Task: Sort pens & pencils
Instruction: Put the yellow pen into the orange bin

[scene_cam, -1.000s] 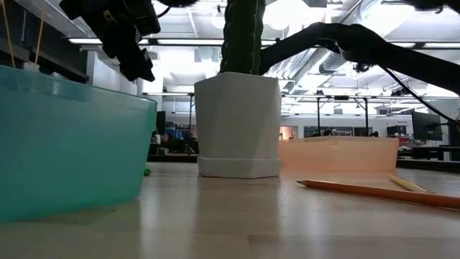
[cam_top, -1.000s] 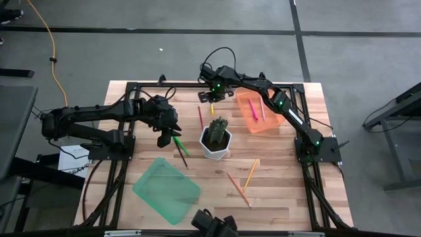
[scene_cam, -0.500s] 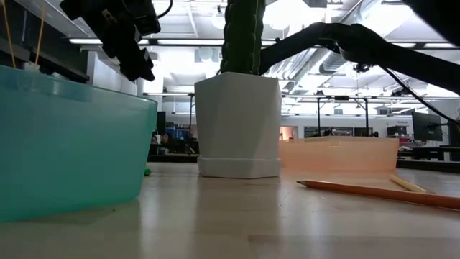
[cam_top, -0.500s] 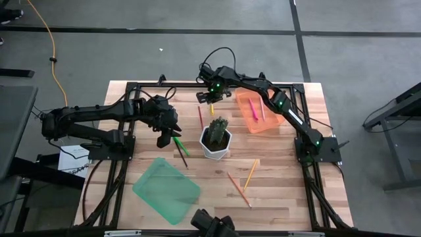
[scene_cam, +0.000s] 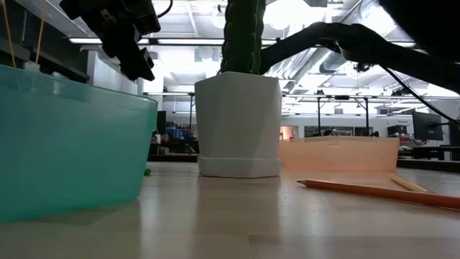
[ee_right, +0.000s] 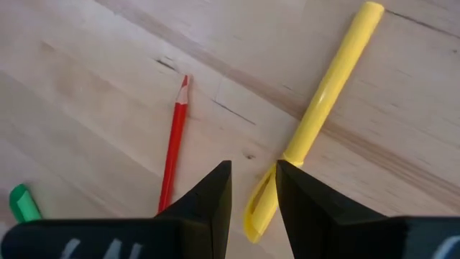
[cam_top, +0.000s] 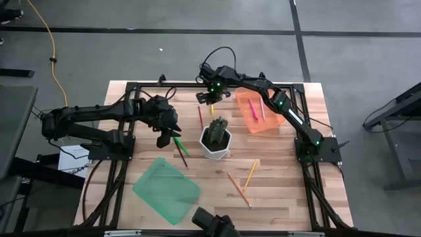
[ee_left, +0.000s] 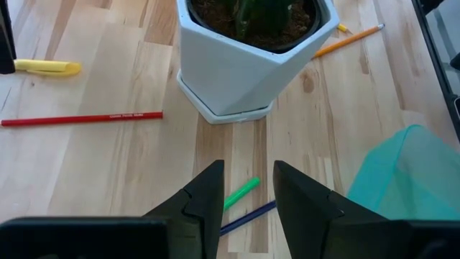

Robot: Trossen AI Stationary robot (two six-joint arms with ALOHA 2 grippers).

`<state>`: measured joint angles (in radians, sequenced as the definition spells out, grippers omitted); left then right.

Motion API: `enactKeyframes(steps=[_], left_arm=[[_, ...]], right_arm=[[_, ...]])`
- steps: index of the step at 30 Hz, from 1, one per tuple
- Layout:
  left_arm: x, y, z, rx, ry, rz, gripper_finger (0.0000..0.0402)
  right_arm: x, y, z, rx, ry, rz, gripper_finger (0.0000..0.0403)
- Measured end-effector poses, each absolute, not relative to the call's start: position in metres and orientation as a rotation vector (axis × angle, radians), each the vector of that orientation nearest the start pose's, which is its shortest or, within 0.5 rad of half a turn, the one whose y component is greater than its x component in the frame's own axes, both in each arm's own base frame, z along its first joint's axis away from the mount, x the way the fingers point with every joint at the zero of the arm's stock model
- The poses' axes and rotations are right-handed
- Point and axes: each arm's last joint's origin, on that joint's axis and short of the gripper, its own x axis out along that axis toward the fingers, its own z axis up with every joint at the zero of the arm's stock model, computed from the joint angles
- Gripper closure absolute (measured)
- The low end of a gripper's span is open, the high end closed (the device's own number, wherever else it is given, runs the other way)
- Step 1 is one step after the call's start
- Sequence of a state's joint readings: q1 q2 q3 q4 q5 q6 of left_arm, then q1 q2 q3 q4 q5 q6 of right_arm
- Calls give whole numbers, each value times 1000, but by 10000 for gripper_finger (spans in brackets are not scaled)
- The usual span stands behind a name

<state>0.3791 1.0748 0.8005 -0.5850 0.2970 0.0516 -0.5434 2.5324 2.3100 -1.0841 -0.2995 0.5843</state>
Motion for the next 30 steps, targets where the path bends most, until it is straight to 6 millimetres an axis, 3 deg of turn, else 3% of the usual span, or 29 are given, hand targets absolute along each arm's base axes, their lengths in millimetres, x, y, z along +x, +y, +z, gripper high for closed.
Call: enactKeyframes(steps=[4,18,25,30], left_arm=[[197,69,255,-235,812,56,293],[195,69,253,-249,838,55,293],[194,68,252,-251,850,53,293],[192,67,251,-251,876,47,293]], right_arm=[[455,-261,173,1096,1002,-484,304],[460,-249,171,1077,1034,-512,320],[475,-223,172,1040,1042,-477,320],[489,-197,185,977,1035,-415,320]])
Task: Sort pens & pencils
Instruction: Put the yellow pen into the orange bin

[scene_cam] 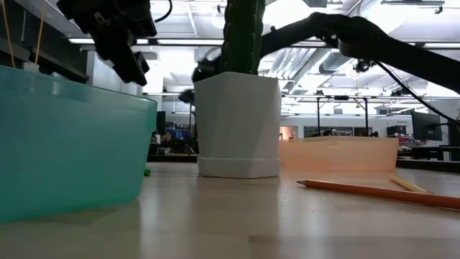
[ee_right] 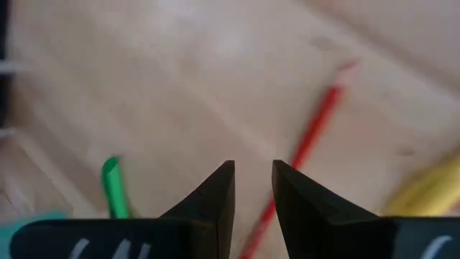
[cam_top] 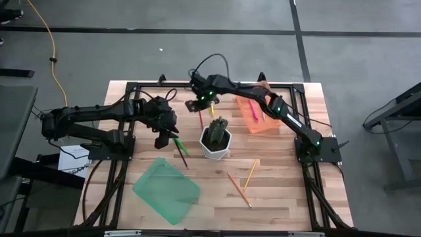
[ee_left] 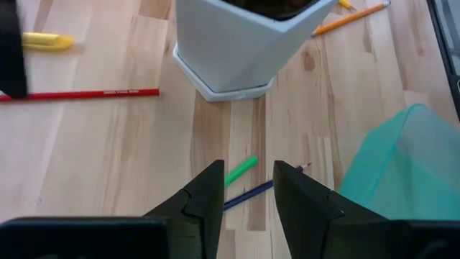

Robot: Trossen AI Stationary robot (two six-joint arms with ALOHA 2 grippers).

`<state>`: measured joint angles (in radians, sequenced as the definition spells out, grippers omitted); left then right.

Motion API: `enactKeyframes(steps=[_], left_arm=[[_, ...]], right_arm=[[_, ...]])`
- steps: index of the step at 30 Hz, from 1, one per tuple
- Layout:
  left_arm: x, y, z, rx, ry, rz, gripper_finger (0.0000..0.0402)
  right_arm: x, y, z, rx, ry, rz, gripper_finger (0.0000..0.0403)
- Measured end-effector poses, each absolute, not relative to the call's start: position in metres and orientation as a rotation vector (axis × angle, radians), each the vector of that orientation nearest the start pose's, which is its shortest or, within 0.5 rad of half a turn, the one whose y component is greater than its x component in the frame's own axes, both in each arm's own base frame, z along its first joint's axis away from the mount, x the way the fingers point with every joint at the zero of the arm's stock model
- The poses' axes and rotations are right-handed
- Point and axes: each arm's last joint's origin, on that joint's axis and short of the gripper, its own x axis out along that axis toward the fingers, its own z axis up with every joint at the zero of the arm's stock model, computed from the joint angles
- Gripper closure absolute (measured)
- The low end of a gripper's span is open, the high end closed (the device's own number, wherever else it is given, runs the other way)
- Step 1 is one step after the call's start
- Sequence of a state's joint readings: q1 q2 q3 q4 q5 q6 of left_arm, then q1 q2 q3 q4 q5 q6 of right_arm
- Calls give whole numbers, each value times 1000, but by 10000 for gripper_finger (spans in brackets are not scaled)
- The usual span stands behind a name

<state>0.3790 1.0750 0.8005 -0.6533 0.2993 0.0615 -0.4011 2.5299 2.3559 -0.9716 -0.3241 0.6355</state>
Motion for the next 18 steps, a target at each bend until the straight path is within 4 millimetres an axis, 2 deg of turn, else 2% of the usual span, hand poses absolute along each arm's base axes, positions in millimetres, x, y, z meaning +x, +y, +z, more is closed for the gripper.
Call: enactKeyframes(steps=[6,11,13,18], left_arm=[[192,67,250,-248,879,45,293],[192,68,251,-243,876,46,293],[192,68,251,-237,876,44,293],[194,68,252,-208,857,35,293]], right_arm=[[499,-156,193,850,1076,-415,320],[489,-123,218,664,1162,-478,320],[480,-124,235,615,1155,-517,320],[452,-162,275,606,1068,-655,320]])
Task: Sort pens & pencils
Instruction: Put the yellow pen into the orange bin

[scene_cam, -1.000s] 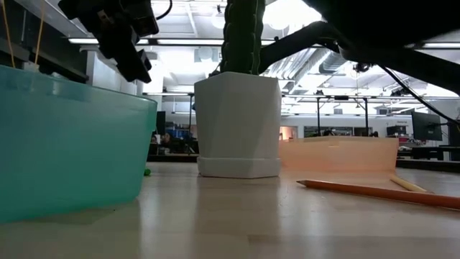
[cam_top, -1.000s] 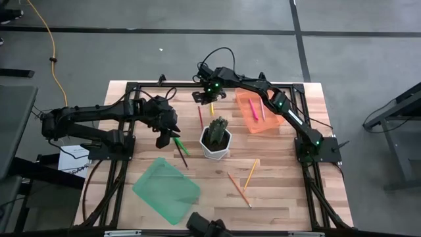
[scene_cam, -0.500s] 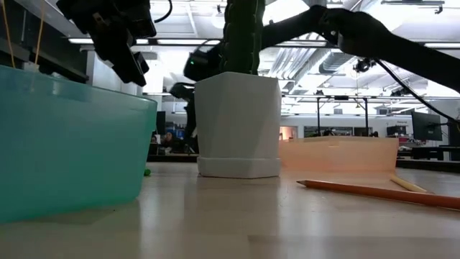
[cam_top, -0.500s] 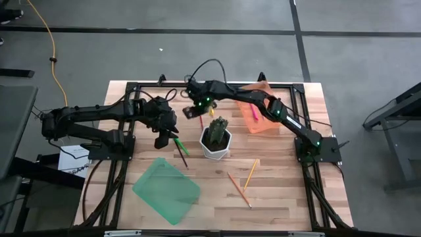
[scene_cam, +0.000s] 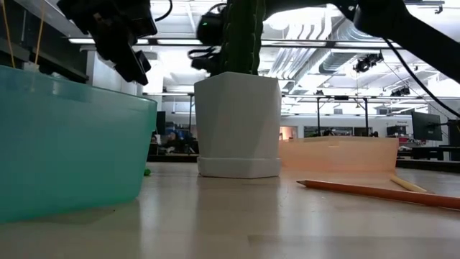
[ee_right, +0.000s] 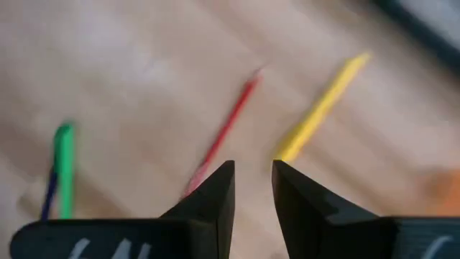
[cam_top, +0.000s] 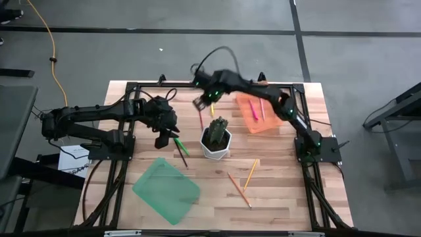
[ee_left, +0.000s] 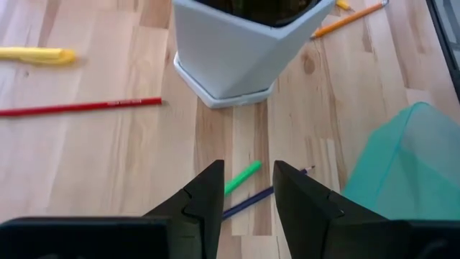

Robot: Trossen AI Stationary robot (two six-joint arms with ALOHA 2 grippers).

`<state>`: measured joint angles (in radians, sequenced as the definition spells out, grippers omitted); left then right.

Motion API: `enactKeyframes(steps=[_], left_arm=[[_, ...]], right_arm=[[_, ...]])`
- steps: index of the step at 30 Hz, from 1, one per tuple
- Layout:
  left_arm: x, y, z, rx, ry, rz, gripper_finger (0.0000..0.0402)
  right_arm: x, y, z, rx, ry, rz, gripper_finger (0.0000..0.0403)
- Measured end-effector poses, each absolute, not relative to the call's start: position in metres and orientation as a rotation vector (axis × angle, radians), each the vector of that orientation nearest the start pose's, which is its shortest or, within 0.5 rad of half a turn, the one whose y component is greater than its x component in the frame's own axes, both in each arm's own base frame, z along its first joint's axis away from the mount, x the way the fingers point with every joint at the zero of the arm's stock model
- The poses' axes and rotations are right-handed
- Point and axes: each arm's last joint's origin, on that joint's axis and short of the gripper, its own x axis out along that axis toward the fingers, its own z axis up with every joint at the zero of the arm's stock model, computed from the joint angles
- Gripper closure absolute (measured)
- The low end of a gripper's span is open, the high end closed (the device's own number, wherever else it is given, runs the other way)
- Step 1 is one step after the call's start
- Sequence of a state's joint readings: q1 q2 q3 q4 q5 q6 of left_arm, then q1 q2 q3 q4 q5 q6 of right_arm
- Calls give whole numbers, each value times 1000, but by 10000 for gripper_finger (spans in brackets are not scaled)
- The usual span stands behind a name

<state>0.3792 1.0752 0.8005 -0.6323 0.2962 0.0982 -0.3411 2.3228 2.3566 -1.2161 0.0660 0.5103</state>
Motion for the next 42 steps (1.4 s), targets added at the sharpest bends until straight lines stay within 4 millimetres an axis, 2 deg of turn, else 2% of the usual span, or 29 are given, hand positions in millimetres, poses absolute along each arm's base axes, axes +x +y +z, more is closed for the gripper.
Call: enactKeyframes(steps=[7,11,17,20,24,27,32,39,42], left_arm=[[197,69,255,-192,815,36,293],[198,70,256,-187,797,34,293],[205,73,264,-206,675,14,293],[210,83,265,-257,621,37,293],[213,103,254,-320,646,106,293],[215,120,238,-405,696,131,293],[224,147,226,-477,724,175,293],[252,193,260,-469,639,254,293],[264,206,273,-448,660,310,293]], right_arm=[[413,-218,310,676,939,-771,320],[390,-232,337,667,855,-841,320],[357,-230,397,618,629,-903,320],[344,-217,425,581,543,-875,320],[328,-198,448,527,520,-850,320],[318,-188,455,480,558,-849,320],[308,-182,447,415,730,-848,320],[308,-182,442,295,819,-798,320],[305,-186,442,251,840,-782,320]])
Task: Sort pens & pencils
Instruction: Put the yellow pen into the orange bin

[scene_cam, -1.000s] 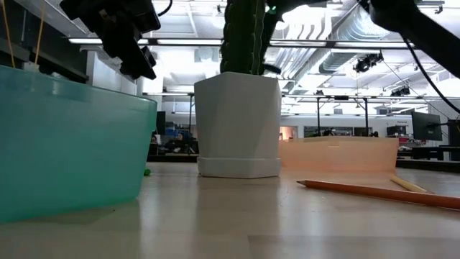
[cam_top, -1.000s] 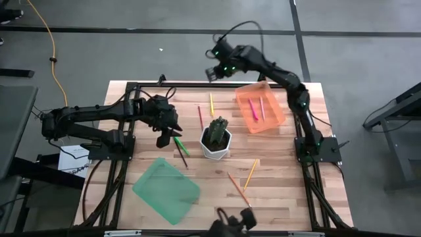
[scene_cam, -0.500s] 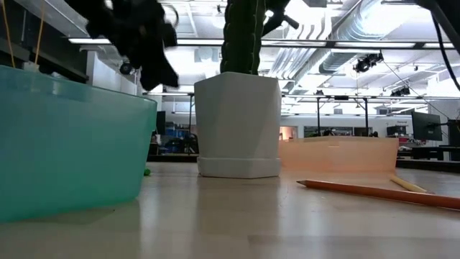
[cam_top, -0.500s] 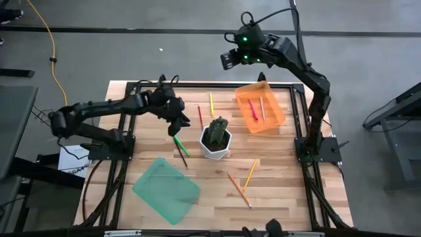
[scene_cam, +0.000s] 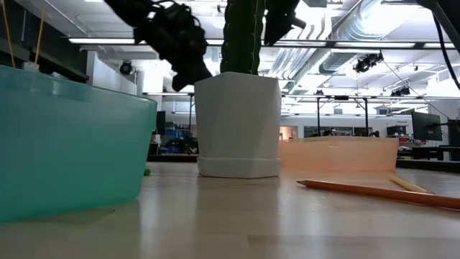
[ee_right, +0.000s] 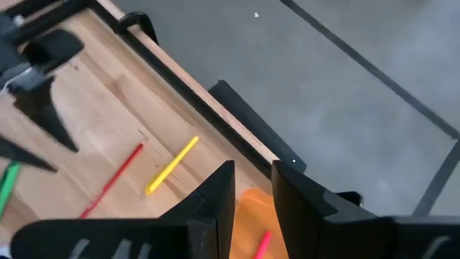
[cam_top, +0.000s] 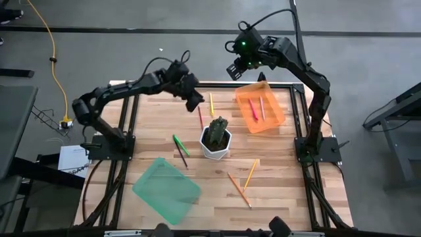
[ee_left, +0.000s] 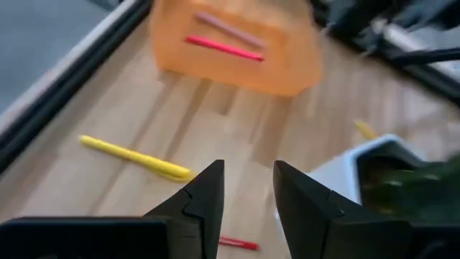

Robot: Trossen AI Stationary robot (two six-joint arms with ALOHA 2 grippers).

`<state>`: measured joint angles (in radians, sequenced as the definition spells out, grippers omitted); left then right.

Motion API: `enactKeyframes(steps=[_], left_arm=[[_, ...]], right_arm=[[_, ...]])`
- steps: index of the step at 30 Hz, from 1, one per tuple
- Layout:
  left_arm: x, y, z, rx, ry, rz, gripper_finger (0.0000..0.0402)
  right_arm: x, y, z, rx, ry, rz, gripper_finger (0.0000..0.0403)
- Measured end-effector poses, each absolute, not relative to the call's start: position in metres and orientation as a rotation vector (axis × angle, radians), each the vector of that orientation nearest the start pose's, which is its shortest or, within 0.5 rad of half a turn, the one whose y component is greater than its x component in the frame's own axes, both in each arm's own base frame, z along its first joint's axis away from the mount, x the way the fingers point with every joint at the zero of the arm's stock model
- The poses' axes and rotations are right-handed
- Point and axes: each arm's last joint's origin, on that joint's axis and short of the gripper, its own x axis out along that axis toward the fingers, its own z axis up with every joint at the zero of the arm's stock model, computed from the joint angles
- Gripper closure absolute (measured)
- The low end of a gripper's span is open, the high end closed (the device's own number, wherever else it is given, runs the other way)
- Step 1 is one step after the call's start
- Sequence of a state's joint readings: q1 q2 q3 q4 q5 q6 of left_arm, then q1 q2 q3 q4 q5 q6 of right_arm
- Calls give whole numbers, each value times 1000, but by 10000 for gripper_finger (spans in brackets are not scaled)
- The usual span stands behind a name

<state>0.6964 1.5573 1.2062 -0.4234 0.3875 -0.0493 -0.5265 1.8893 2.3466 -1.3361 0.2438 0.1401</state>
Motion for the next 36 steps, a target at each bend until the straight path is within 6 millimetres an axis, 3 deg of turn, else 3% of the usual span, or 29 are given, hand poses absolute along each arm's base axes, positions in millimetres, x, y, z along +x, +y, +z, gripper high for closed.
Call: enactKeyframes(steps=[6,15,26,31,36], left_arm=[[279,221,264,-430,799,359,293],[285,230,235,-381,905,346,295],[262,264,238,-416,802,384,395],[266,272,228,-460,778,388,391],[273,277,204,-559,790,372,400]], right_arm=[[293,-201,443,229,862,-792,320],[280,-220,444,285,842,-818,320],[272,-230,444,383,802,-827,320],[271,-234,445,365,778,-831,320],[271,-236,446,338,782,-819,320]])
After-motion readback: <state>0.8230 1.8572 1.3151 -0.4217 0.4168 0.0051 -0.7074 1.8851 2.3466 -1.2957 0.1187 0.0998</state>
